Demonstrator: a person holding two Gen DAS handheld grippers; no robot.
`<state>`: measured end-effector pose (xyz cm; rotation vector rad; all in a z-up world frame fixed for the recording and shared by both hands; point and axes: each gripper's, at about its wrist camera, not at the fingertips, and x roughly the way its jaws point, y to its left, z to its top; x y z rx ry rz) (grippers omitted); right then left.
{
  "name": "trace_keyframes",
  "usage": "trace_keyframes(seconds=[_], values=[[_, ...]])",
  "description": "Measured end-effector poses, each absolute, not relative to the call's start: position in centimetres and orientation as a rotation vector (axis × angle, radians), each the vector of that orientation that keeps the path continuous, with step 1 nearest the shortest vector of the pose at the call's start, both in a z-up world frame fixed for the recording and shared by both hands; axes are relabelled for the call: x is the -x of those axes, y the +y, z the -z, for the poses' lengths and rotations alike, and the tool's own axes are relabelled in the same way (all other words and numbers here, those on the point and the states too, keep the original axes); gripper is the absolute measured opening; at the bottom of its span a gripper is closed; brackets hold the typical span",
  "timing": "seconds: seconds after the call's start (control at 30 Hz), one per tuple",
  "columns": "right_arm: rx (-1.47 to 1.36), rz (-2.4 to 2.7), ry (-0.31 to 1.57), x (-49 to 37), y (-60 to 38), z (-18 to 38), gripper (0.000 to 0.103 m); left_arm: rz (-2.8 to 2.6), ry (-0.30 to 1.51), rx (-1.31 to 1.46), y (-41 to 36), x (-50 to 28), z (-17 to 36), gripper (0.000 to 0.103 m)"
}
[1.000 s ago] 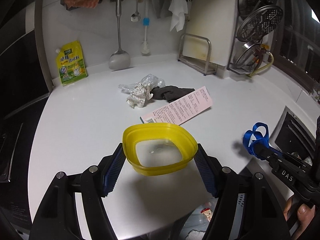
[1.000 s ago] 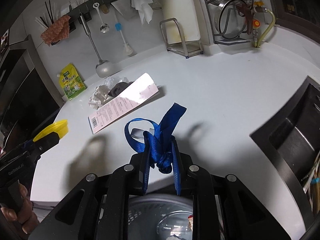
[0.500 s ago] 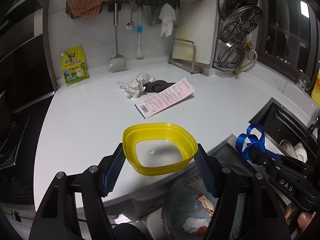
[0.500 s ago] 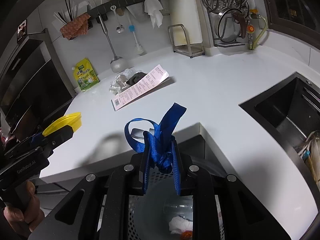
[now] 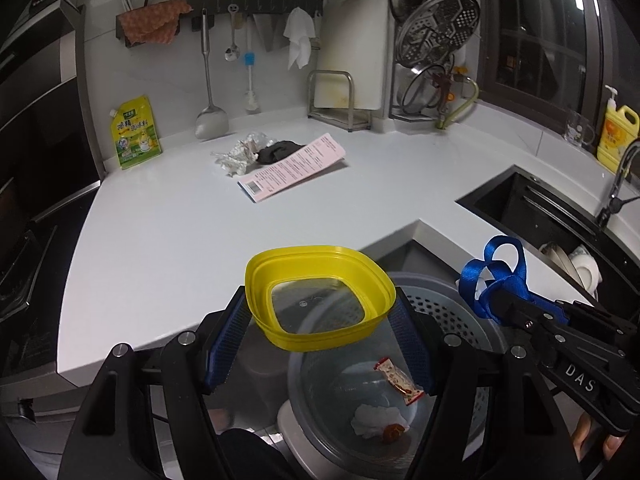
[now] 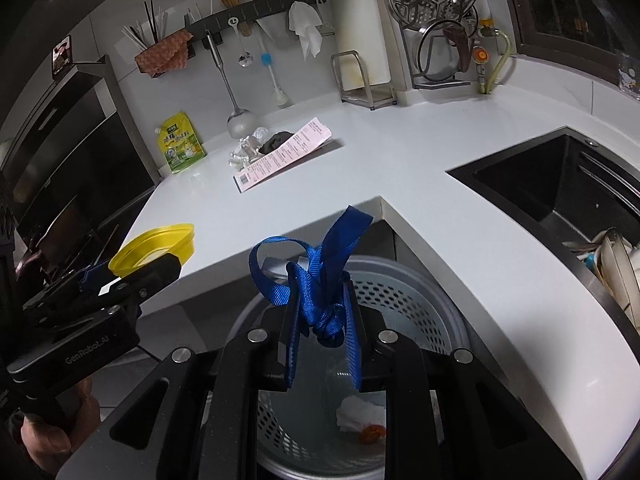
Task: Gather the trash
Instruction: 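Carry the yellow lid and blue strap over the grey bin, then open both tools to drop the lid and strap into the bin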
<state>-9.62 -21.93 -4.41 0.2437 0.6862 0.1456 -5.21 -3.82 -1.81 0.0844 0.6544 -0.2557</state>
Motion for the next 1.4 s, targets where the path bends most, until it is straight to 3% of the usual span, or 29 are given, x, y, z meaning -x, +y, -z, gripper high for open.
trace_keyframes(seconds=[0.57,1.4], values=[[-0.259,-0.106,0.817,11.6,-23.3,10.5,0.019,0.283,0.761,-0.125,-5.3,6.0,6.9,0.068],[-0.299,-0.115,0.855,10.6,-23.6,12.1,0.021,0.276,0.824,-0.135,-6.3,5.3,9.1,0.070]])
